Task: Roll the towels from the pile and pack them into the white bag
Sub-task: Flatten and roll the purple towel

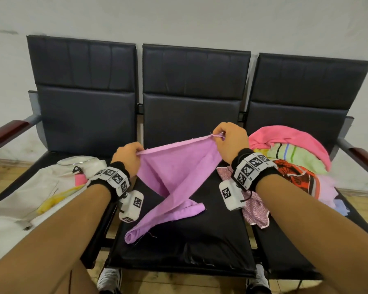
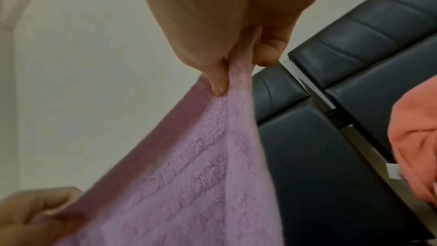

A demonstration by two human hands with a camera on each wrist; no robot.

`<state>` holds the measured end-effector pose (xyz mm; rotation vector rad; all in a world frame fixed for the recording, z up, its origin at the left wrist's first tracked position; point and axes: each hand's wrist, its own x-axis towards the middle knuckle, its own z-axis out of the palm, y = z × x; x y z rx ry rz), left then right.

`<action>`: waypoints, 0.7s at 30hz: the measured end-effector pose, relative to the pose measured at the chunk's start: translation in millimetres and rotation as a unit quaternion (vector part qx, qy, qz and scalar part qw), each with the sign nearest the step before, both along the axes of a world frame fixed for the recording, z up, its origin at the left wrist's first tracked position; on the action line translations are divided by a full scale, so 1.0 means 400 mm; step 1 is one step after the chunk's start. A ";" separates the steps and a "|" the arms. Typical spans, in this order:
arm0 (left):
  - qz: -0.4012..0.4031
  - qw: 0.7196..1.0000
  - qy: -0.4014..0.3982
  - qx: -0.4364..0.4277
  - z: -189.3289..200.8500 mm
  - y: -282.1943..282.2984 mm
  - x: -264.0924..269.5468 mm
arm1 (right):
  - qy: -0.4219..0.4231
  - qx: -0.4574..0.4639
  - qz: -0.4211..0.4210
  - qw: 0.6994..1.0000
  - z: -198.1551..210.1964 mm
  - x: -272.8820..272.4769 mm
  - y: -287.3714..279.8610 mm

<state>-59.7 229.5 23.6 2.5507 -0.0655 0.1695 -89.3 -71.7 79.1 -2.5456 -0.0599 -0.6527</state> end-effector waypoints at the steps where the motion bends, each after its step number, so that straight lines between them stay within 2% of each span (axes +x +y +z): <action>1: 0.009 1.000 -0.007 -0.002 0.011 0.010 0.002 | 0.009 0.003 -0.011 1.000 -0.004 0.001 -0.014; 8: 0.049 0.996 -0.072 -0.012 0.082 0.048 0.015 | 0.077 -0.015 -0.011 0.997 -0.027 -0.002 -0.070; 14: 0.047 0.996 -0.061 -0.042 0.112 0.028 0.024 | 0.157 -0.024 -0.039 0.986 -0.030 0.018 -0.081; 16: 0.041 0.993 -0.048 -0.099 0.122 0.017 0.031 | 0.168 -0.004 -0.045 0.985 -0.026 0.032 -0.084; 18: 0.045 0.975 -0.023 -0.218 0.135 -0.001 0.042 | 0.166 0.049 -0.045 0.984 -0.020 0.050 -0.083; 21: 0.062 0.902 0.018 -0.426 0.166 -0.034 0.062 | 0.129 0.199 -0.032 0.971 -0.005 0.080 -0.069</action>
